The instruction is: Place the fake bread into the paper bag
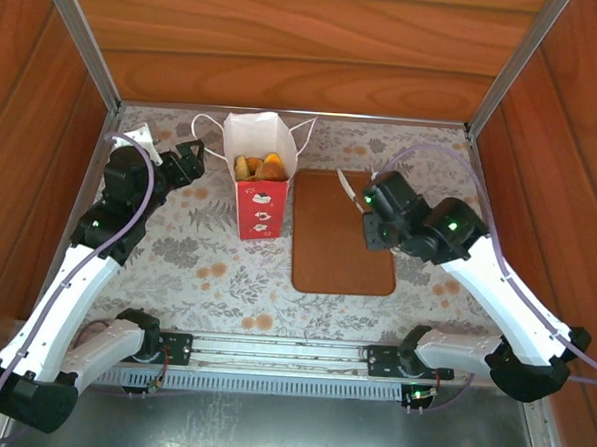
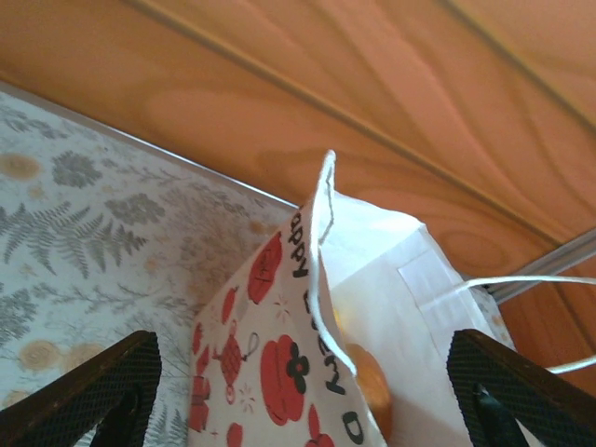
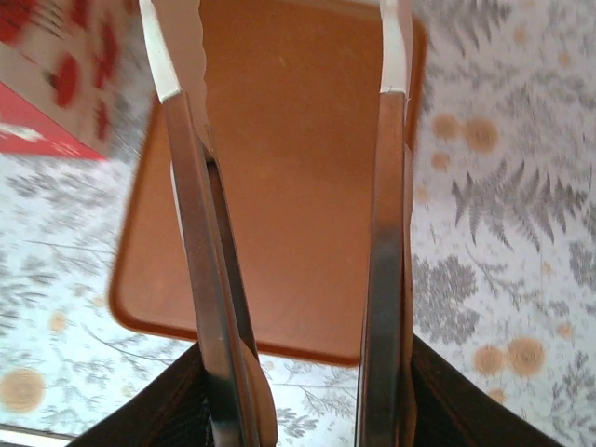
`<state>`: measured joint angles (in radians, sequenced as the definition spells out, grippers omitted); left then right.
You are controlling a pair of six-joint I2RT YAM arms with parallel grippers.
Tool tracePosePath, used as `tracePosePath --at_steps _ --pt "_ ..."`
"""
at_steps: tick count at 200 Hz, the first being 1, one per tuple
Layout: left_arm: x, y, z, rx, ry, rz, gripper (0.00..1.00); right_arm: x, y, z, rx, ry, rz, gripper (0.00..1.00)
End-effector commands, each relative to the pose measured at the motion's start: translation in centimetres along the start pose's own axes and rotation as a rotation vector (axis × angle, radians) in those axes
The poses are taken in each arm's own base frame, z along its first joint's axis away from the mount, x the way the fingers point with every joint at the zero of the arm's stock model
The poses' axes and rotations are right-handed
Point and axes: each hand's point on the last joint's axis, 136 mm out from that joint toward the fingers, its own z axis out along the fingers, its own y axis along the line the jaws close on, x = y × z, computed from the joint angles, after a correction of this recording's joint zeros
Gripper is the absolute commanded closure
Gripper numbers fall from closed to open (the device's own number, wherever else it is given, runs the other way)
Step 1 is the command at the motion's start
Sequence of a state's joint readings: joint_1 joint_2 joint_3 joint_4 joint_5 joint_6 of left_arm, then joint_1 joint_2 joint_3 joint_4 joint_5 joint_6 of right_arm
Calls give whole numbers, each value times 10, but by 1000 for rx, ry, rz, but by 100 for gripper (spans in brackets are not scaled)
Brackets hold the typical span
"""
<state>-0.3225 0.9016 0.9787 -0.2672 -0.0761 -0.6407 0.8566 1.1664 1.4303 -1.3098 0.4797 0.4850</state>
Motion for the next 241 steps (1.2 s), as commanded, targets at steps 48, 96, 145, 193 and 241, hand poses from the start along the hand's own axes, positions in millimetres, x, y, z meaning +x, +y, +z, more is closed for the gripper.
tracePosePath --at_steps 48,96,145,193,241 --pt "-3 5 2 -14 -26 -13 14 47 21 78 20 142 93 51" --pt "1 5 6 -11 -6 -15 13 66 22 100 69 230 80 50" --pt "3 5 7 -13 -2 -16 13 77 31 118 54 261 105 49" --pt "4 6 8 -16 -2 -17 13 79 31 123 53 258 170 48" --pt "5 6 9 -12 4 -20 13 79 30 133 56 229 216 47"
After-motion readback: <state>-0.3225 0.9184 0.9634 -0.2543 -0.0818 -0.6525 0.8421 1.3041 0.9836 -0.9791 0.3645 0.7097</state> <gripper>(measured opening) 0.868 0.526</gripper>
